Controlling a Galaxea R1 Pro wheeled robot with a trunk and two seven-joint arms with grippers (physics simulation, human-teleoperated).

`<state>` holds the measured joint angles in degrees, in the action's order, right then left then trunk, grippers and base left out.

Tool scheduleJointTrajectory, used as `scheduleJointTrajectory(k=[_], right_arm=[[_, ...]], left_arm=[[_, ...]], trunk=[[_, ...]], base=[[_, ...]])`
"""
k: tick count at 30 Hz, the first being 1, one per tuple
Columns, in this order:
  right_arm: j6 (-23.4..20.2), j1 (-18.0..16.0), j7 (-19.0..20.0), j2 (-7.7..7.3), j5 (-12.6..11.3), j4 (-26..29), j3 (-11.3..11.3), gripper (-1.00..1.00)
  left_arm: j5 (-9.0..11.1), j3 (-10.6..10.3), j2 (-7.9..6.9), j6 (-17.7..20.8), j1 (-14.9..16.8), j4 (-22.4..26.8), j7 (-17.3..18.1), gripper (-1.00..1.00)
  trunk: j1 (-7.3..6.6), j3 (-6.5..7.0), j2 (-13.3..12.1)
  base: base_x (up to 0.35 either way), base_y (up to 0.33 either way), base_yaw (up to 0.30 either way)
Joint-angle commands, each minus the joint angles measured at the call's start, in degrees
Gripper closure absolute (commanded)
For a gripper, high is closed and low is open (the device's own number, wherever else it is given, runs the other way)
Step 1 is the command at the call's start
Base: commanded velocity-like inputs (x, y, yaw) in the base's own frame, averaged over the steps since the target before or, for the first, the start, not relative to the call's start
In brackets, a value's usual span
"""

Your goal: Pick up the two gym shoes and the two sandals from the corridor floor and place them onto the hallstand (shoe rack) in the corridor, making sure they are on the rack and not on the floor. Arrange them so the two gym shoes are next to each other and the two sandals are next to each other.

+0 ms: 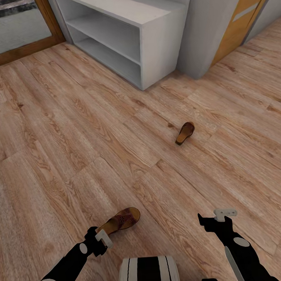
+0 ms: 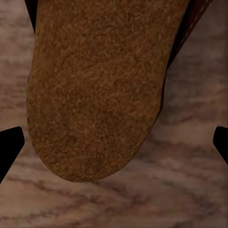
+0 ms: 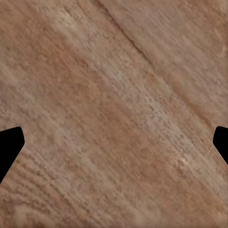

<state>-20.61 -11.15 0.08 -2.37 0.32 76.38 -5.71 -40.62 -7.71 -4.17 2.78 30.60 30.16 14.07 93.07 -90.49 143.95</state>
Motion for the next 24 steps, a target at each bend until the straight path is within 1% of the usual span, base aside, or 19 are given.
scheduleJointTrajectory(k=[1, 12, 24], right_arm=[[-0.3, 0.0, 0.0, -0.01, 0.0, 0.1, 0.0, -1.00], [-0.4, 0.0, 0.0, -0.01, 0.0, 0.2, 0.0, -1.00], [-0.4, 0.0, 0.0, -0.01, 0.0, 0.2, 0.0, -1.00]], left_arm=[[-0.3, -0.2, -0.03, 0.3, 0.0, 0.2, 0.2, -1.00], [-0.3, -0.2, -0.05, 0.3, 0.0, 0.2, 0.2, -1.00], [-0.3, -0.2, 0.03, 0.3, 0.0, 0.2, -0.1, -1.00]], trunk=[[-0.01, -0.03, 0.0], [-0.01, -0.03, 0.0], [-0.01, -0.03, 0.0]], base=[[0.000, 0.000, 0.000], [0.000, 0.000, 0.000], [0.042, 0.000, 0.000]])
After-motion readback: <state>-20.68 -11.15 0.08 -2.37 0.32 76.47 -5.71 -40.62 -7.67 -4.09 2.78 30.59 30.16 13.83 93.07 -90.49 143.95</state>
